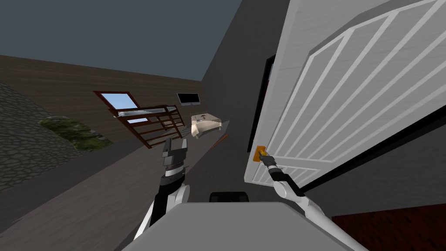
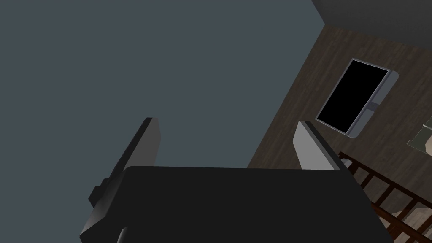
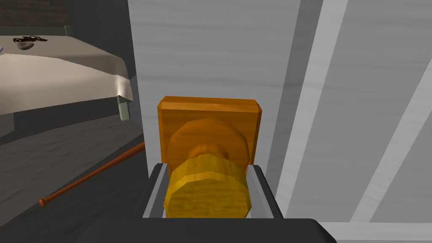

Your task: Pull the door open

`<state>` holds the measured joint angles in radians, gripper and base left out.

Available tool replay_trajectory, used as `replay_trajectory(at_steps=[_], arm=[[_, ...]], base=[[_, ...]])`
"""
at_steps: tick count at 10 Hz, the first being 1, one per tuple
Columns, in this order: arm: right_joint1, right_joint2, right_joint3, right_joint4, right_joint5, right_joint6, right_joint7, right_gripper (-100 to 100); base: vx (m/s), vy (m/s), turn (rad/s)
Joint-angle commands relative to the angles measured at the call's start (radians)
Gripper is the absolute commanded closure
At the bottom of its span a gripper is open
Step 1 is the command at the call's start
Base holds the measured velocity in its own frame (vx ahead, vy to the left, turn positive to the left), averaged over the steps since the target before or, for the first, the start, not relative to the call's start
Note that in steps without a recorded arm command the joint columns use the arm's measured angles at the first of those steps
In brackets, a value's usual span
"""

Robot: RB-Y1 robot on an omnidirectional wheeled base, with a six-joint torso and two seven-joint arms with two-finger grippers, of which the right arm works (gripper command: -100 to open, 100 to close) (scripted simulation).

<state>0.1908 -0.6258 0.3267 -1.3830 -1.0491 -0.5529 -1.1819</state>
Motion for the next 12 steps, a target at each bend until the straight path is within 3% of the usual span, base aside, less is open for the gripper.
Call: replay_trajectory(at_steps=[1,8,9,12], arm=[[0.032,-0.013,0.010,-0.023,0.016,-0.025,-0.012,100],[0.236,-0.105,0.078,-0.154,0.120,-0.164,-0.095,100],[0.239,-0.105,0.078,-0.154,0.120,-0.164,-0.095,100],[0.326,-0.145,0.108,-0.212,0.165,-0.225,-0.131,100]], base=[[0.000,0.000,0.000],[0.005,-0.018,0.013],[-0.013,-0.021,0.002],[-0.014,-0.042,0.017]])
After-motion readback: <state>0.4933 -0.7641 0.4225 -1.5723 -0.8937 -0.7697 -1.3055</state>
